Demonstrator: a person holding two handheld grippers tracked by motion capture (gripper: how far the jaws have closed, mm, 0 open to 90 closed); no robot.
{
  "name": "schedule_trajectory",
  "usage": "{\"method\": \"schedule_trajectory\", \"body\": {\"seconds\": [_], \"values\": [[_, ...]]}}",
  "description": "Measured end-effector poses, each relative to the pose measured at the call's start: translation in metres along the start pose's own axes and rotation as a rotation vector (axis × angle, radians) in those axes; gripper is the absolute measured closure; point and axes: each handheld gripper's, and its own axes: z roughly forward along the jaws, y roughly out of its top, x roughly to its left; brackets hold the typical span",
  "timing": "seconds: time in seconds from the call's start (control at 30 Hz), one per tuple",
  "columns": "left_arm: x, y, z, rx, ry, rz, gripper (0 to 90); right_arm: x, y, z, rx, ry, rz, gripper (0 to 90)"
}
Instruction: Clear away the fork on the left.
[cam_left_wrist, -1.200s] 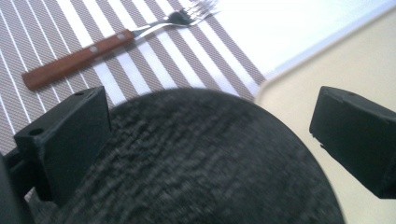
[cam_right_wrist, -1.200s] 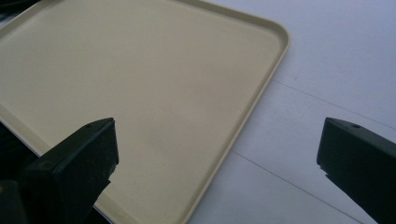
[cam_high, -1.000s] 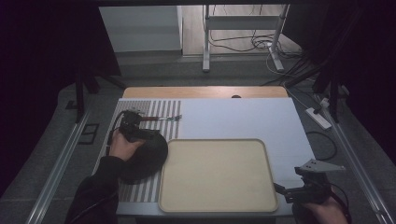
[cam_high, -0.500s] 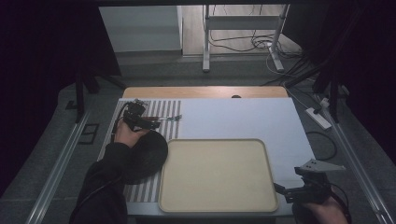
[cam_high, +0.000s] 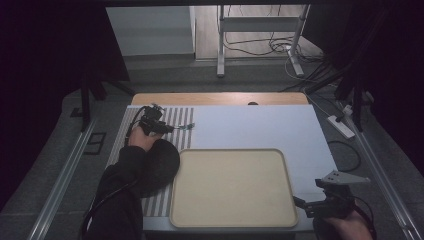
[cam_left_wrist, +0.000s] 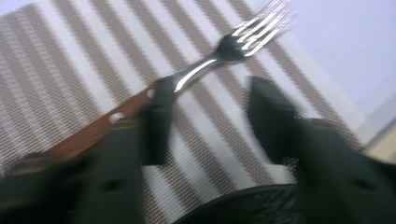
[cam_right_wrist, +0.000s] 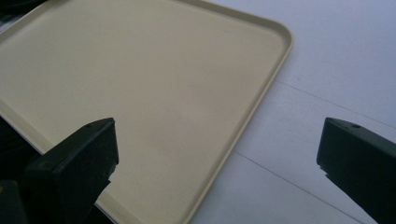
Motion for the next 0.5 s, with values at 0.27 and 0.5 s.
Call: {"method": "schedule_trajectory", "body": {"seconds": [0.27,0.5], "values": [[-0.009,0.016,0.024,0.069,-0.017,0.047,89.3,0.0,0.0,0.0,-0.001,0.003,-0.002,0.0],[-0.012,0.024,0.041,0.072,0.019,0.047,89.4,0.0,0.0,-0.001,-0.003,0.006,-0.001,0.0]]}}
